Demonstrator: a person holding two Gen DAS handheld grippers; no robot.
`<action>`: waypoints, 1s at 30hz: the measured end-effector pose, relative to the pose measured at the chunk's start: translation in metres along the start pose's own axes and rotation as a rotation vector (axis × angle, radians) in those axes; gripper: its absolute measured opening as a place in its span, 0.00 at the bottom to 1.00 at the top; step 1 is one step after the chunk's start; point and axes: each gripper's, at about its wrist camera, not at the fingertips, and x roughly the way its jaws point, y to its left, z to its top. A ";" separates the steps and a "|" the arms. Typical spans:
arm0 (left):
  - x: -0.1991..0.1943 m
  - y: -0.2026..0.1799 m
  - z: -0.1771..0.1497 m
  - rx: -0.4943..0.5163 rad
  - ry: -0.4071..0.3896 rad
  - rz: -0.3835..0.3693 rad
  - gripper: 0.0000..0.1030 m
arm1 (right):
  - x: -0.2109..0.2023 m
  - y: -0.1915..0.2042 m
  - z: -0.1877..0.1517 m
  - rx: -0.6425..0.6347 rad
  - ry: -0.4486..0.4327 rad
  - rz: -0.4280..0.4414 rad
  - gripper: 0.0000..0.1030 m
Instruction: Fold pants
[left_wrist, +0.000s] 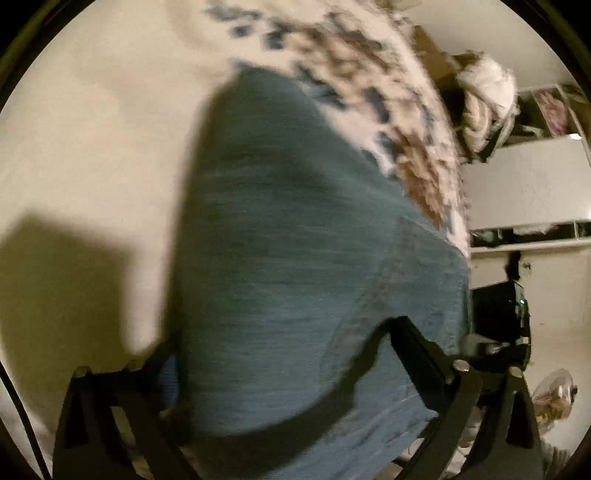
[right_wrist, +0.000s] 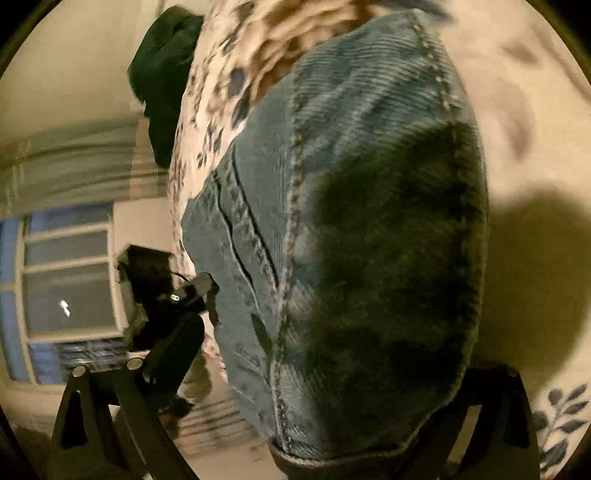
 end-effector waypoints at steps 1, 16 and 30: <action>0.000 -0.003 -0.002 0.027 -0.006 0.025 0.84 | 0.007 0.003 -0.002 -0.021 0.006 -0.058 0.76; -0.084 -0.030 -0.013 0.112 -0.179 -0.017 0.28 | 0.008 0.073 -0.009 0.000 -0.126 -0.138 0.34; -0.151 -0.021 0.155 0.096 -0.308 -0.059 0.28 | 0.002 0.220 0.140 -0.137 -0.226 -0.058 0.33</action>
